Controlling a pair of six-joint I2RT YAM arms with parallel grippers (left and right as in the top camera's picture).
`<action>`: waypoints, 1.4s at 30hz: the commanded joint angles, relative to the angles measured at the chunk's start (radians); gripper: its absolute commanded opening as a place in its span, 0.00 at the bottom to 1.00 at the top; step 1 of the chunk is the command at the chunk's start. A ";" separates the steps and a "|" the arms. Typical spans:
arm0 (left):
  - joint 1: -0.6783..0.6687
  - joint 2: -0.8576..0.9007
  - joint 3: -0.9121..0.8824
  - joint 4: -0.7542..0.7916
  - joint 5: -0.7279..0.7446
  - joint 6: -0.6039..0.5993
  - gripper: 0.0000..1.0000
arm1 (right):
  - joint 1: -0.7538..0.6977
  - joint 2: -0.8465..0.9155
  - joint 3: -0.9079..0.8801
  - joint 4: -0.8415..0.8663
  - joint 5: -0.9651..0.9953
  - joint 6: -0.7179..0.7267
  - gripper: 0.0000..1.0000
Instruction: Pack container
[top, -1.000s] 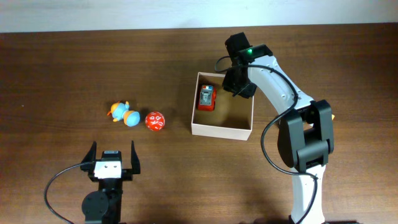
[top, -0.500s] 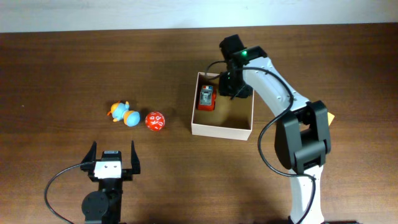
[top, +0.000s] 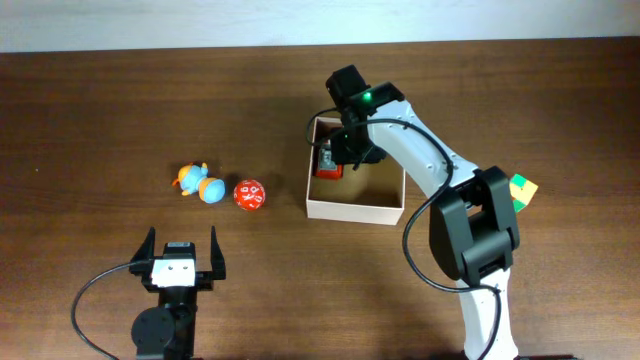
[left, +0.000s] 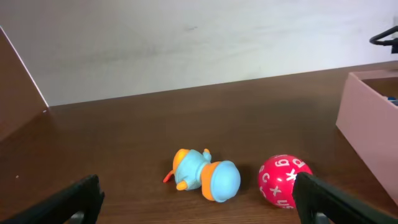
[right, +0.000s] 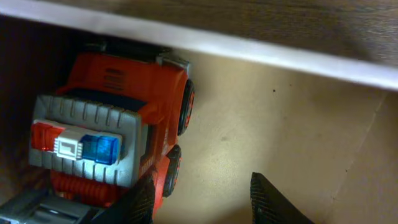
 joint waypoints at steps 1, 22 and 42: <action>-0.004 -0.008 -0.005 -0.001 0.011 0.013 0.99 | 0.019 0.002 -0.005 0.008 0.009 -0.014 0.44; -0.004 -0.008 -0.005 -0.001 0.011 0.013 0.99 | 0.016 0.002 -0.005 0.008 0.013 -0.105 0.45; -0.004 -0.006 -0.005 -0.001 0.011 0.013 0.99 | 0.041 0.002 -0.005 0.021 0.012 -0.107 0.45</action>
